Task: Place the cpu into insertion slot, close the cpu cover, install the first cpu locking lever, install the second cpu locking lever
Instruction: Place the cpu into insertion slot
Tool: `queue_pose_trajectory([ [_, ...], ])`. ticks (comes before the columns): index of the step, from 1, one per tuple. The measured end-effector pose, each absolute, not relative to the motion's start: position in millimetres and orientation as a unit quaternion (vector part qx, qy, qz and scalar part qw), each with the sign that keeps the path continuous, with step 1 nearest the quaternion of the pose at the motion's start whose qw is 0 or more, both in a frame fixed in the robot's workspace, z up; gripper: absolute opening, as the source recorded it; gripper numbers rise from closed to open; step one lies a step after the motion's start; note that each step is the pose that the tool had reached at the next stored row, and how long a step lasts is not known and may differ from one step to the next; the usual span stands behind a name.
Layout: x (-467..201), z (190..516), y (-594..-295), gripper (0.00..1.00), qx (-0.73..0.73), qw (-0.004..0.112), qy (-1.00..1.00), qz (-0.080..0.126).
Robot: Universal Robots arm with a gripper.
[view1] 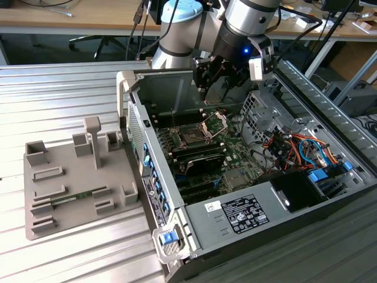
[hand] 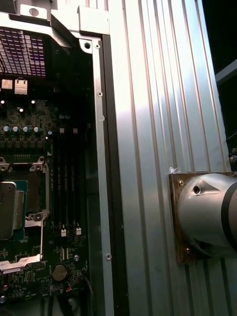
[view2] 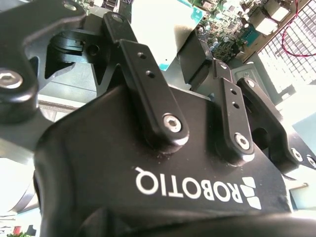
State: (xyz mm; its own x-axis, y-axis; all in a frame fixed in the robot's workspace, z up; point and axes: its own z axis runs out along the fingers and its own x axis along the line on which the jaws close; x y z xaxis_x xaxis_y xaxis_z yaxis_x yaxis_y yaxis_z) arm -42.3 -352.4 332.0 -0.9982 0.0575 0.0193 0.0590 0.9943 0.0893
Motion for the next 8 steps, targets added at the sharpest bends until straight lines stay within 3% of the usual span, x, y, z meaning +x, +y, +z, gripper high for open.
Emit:
queue_pose_trajectory([
  [8,-42.3,331.1,-352.4,0.54,-0.037,0.008,-0.998,-0.045],
])
